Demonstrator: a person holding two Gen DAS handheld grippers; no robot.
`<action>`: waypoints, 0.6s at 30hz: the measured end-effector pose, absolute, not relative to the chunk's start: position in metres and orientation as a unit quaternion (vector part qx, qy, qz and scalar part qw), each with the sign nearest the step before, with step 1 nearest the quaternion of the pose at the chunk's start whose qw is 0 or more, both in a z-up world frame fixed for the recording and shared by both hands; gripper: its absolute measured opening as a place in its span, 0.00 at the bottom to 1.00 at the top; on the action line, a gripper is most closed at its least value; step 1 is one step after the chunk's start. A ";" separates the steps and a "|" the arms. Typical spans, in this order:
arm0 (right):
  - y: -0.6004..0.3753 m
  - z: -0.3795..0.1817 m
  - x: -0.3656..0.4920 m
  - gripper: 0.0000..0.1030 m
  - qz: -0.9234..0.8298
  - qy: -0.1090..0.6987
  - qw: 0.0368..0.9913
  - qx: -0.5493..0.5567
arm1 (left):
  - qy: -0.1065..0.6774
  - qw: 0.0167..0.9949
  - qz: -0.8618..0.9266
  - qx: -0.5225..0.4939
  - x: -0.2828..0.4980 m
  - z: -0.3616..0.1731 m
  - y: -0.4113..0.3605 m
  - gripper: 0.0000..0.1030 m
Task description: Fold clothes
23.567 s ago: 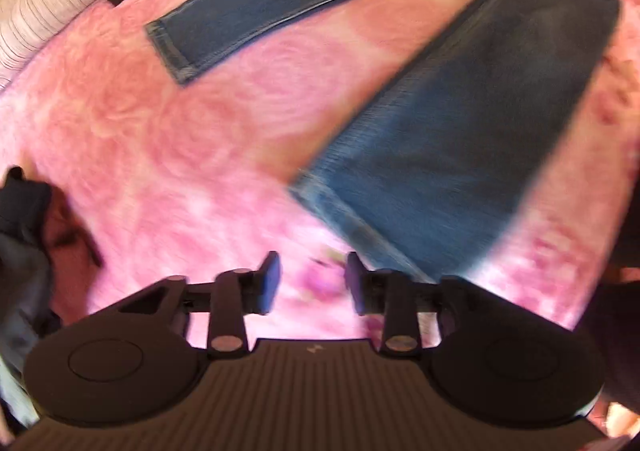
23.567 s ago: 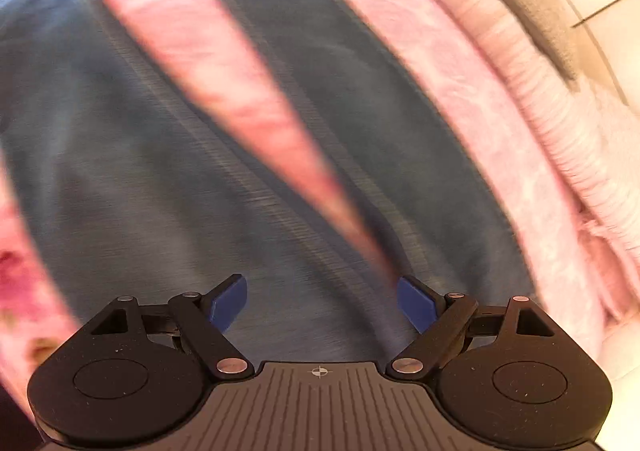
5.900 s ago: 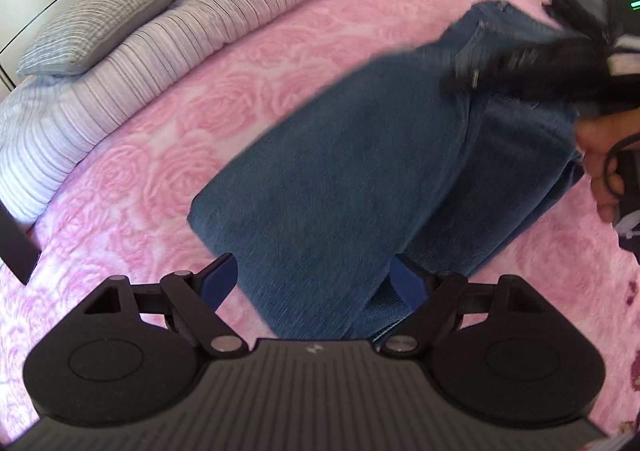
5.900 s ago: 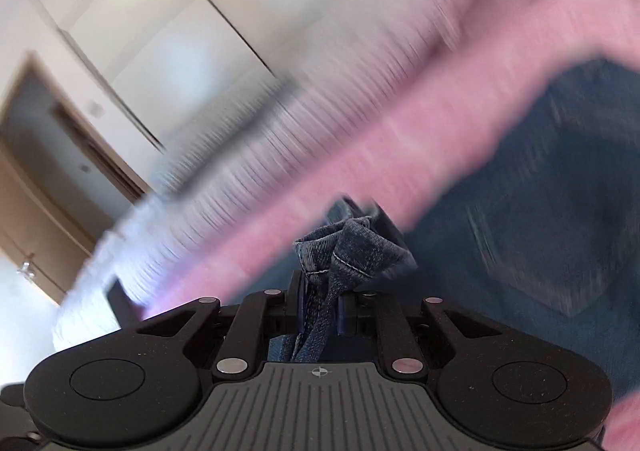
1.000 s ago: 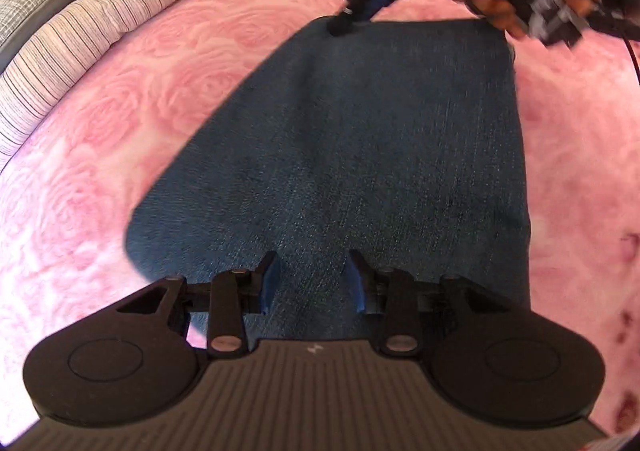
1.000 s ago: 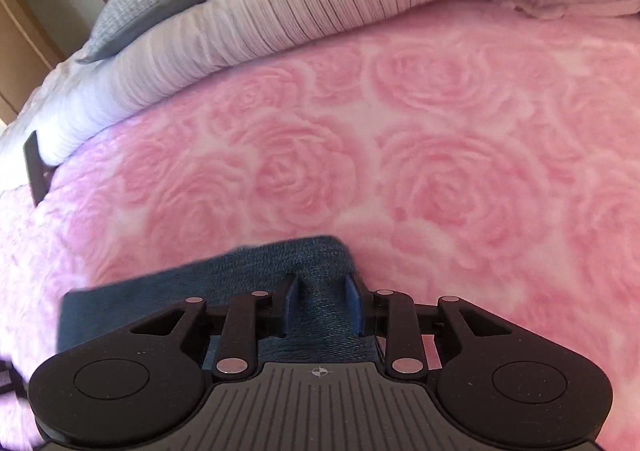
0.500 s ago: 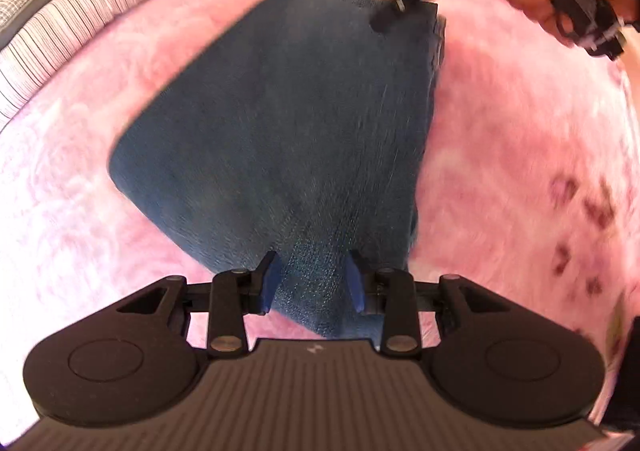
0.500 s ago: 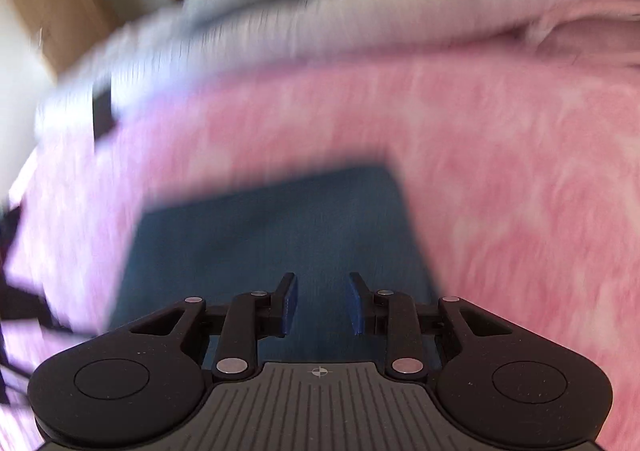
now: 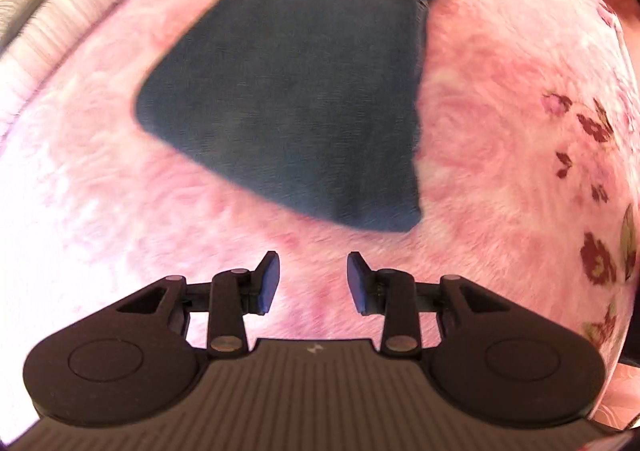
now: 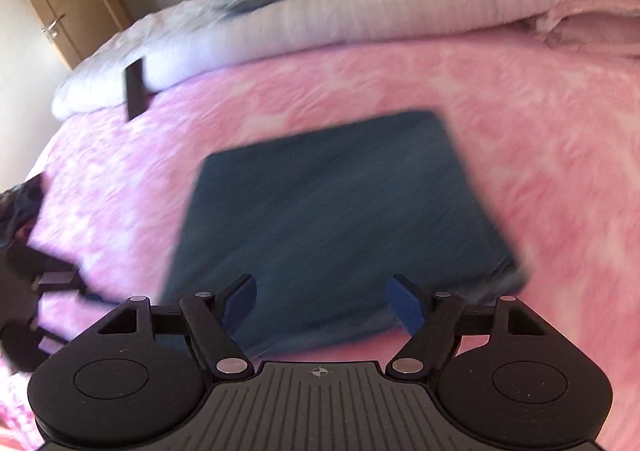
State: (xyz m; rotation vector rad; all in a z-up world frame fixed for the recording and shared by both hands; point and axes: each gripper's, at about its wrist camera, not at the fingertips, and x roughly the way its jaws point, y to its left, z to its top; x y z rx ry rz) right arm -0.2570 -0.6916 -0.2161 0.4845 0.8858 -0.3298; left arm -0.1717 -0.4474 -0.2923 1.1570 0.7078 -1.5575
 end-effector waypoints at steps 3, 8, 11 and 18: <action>-0.645 -0.229 -0.253 0.74 -0.157 0.421 0.843 0.295 | 0.278 0.524 -0.649 0.476 -0.154 -0.290 -0.439 0.34; -0.601 -0.281 -0.248 0.74 -0.231 0.356 0.749 0.509 | 0.220 0.503 -0.673 0.495 -0.131 -0.281 -0.417 0.35; -0.585 -0.306 -0.244 0.74 -0.265 0.281 0.725 0.569 | 0.207 0.496 -0.683 0.495 -0.118 -0.280 -0.404 0.35; -0.599 -0.337 -0.240 0.56 -0.354 0.147 0.669 0.637 | 0.174 0.475 -0.696 0.510 -0.105 -0.283 -0.380 0.36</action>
